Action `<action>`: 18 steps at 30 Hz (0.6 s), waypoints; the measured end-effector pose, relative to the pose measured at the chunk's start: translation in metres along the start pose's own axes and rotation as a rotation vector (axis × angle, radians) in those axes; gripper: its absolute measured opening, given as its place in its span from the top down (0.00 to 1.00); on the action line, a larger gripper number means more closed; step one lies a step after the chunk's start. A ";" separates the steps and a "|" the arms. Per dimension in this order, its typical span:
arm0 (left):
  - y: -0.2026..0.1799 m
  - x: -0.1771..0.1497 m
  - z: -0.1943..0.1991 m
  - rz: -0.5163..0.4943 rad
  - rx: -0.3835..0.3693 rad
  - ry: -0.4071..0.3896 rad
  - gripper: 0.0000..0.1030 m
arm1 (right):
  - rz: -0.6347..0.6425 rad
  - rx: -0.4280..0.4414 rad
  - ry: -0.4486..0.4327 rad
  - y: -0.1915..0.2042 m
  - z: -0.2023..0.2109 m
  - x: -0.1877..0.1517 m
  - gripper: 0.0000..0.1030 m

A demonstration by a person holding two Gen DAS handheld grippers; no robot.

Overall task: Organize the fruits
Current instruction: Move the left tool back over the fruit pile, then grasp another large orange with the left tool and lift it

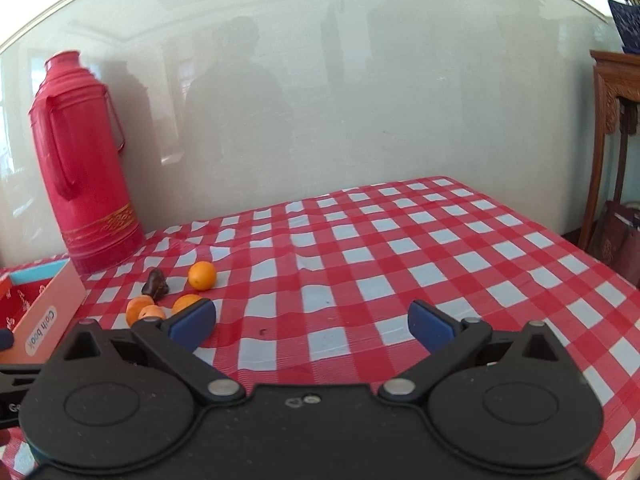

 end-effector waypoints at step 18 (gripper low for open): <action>-0.078 0.017 -0.029 -0.140 -0.147 -0.019 0.29 | -0.080 -0.043 -0.065 -0.028 0.009 0.011 0.06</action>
Point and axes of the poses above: each gripper's, at about its wrist camera, not at the fingertips, and z roughly against the way its jaws point, y to its left, x to its top, the point moved 9 cm from there along -z, roughly the way its jaws point, and after that the axes turned 11 degrees about -x, right-handed, at the moved point
